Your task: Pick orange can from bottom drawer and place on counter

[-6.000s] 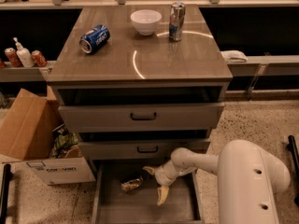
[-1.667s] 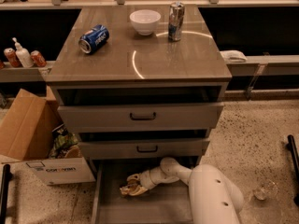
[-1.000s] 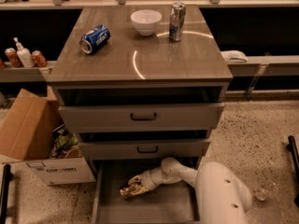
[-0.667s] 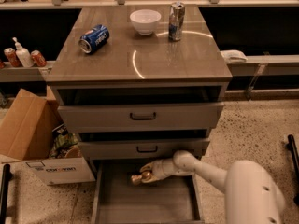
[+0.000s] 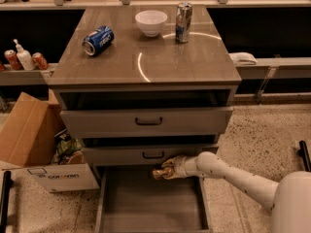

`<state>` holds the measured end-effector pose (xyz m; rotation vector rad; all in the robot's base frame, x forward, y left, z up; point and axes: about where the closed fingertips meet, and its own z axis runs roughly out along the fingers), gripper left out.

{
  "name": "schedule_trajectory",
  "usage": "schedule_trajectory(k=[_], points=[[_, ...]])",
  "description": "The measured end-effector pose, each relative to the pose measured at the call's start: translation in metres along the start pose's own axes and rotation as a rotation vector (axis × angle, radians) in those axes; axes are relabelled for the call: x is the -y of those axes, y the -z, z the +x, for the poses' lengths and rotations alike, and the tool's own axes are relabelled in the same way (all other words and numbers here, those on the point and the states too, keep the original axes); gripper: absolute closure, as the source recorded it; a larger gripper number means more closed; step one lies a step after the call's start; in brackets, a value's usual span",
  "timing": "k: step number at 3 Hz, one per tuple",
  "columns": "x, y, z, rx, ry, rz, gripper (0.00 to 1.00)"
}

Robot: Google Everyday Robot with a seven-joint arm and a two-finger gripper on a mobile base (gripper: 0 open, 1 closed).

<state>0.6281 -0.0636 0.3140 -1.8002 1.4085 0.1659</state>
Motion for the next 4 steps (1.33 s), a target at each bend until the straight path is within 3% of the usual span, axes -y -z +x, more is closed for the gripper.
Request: schedule_trajectory(k=[2, 3, 4], points=[[-0.062, 0.020, 0.007, 0.011, -0.105, -0.035, 1.00], [-0.078, 0.044, 0.008, 0.016, -0.125, -0.017, 1.00], [-0.058, 0.083, 0.006, 0.048, -0.081, 0.041, 1.00]])
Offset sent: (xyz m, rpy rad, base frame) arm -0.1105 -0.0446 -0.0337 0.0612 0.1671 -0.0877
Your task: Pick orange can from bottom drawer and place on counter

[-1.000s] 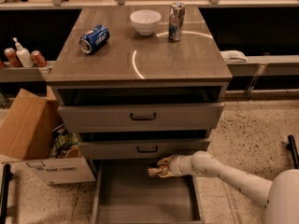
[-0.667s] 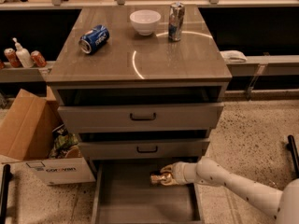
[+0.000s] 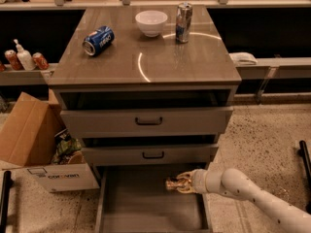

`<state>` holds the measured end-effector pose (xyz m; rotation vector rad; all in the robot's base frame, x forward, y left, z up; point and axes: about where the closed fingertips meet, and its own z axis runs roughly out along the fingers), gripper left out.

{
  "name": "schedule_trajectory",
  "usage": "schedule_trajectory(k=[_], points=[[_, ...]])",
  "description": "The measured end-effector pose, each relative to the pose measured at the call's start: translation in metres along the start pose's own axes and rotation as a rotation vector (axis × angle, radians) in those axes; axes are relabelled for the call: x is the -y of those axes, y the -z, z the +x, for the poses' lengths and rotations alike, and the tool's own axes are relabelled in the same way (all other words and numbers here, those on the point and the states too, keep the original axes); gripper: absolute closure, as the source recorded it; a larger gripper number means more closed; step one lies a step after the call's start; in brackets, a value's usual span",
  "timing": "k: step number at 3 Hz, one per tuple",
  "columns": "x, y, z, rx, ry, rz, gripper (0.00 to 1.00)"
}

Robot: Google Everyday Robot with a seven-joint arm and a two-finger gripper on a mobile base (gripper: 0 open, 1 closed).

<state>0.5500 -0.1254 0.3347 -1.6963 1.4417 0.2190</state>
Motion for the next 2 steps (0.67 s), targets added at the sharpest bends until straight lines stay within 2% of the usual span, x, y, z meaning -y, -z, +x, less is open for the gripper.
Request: schedule_trajectory(k=[1, 2], points=[[0.0292, 0.0299, -0.0240, 0.050, 0.119, 0.006, 1.00], [0.0257, 0.0291, -0.0275, 0.062, 0.131, -0.008, 1.00]])
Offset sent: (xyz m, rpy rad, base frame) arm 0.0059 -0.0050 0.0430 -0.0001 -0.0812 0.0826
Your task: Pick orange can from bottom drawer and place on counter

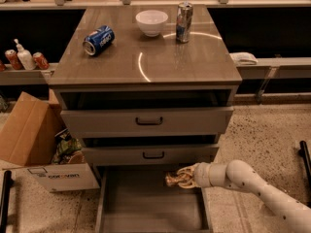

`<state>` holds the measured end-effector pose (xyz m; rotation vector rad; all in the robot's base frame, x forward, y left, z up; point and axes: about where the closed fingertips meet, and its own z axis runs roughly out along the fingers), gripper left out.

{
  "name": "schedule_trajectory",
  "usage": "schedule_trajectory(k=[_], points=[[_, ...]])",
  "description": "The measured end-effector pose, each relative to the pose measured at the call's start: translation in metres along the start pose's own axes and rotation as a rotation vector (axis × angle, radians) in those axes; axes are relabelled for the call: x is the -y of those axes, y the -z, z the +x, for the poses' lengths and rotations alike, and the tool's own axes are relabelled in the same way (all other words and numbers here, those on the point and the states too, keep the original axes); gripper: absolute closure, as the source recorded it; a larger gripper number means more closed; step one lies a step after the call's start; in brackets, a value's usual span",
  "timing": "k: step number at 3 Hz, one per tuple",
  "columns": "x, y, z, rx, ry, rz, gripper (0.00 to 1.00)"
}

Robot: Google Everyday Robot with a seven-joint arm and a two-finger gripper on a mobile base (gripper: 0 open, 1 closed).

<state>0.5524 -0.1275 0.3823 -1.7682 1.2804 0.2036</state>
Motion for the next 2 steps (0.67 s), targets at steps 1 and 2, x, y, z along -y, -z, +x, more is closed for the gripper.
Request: schedule_trajectory(k=[1, 2], points=[[0.001, 0.000, -0.004, 0.011, 0.006, -0.002, 1.00], [0.010, 0.022, -0.042, 0.048, 0.081, 0.002, 1.00]])
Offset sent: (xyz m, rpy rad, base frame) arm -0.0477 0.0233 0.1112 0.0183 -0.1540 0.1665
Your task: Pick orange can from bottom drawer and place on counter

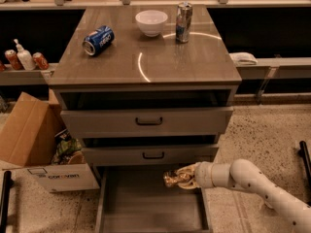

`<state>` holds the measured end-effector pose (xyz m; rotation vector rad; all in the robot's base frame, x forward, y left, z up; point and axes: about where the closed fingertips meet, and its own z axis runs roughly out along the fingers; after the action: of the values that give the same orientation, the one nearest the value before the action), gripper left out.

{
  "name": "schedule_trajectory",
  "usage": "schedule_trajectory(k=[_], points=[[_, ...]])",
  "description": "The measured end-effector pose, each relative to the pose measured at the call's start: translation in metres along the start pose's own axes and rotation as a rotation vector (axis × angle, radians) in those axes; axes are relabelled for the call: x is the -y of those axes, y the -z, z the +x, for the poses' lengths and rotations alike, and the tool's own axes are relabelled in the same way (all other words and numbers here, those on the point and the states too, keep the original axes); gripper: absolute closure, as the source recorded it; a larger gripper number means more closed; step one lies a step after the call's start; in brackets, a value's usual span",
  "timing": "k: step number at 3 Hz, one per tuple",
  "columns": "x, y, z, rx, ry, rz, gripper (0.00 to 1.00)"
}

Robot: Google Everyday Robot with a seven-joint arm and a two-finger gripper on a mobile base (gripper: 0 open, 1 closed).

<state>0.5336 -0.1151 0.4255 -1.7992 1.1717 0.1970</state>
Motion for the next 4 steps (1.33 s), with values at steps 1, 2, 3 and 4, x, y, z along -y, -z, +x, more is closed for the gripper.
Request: schedule_trajectory(k=[1, 2, 3, 4], points=[[0.020, 0.035, -0.062, 0.029, 0.119, 0.009, 1.00], [0.055, 0.073, -0.127, 0.031, 0.249, 0.020, 1.00], [0.055, 0.072, -0.127, 0.031, 0.249, 0.020, 1.00], [0.074, 0.089, -0.137, 0.112, 0.253, 0.076, 1.00]])
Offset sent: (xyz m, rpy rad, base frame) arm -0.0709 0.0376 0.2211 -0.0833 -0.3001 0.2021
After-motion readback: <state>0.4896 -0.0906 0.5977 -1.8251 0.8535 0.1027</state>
